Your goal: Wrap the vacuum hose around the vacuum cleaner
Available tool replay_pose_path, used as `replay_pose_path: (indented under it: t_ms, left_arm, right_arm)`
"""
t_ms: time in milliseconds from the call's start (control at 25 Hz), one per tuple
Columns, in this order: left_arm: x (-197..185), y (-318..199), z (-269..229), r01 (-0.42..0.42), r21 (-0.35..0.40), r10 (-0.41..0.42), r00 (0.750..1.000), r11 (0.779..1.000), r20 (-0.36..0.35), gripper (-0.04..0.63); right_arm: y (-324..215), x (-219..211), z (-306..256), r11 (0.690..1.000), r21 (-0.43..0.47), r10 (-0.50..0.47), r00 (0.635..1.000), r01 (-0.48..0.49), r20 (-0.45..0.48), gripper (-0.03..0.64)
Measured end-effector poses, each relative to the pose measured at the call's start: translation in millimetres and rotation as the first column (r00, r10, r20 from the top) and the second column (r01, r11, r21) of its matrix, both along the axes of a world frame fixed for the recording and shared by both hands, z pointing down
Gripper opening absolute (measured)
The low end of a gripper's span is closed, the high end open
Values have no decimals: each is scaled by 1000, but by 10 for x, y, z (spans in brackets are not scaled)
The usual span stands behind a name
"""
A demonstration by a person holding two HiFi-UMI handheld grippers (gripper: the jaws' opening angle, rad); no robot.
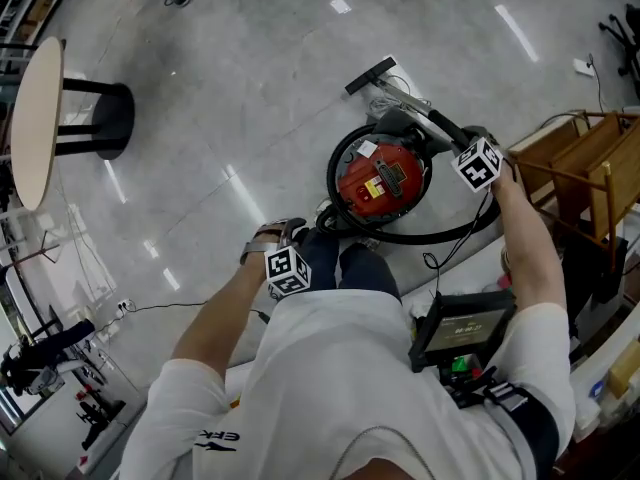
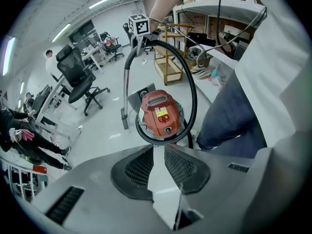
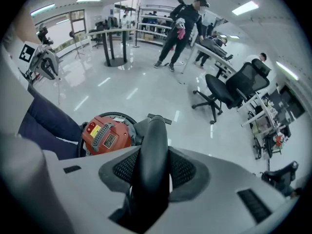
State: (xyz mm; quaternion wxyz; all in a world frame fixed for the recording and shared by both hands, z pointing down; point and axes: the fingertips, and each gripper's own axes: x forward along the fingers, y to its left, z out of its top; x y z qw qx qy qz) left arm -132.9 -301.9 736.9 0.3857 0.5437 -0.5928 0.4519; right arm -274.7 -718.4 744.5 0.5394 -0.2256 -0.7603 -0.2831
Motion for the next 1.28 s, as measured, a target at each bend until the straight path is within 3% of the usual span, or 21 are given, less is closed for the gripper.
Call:
replay_pose_path:
  t_ms: [520, 1080, 1280]
  left_arm:
    - [47, 275, 278, 114, -13, -114, 993, 993, -15, 71]
    - [-54, 310, 638, 152, 1, -152, 986, 988, -62, 71]
    - [-75, 318, 713, 151, -2, -151, 986, 989, -72, 71]
  right_arm:
    - [913, -322, 454, 953, 5, -302, 953, 302, 13, 160]
    - [1176, -523, 666, 905, 27, -424, 902, 424, 84, 160]
    - [1432, -590, 691, 889, -3, -453, 881, 457, 134, 160]
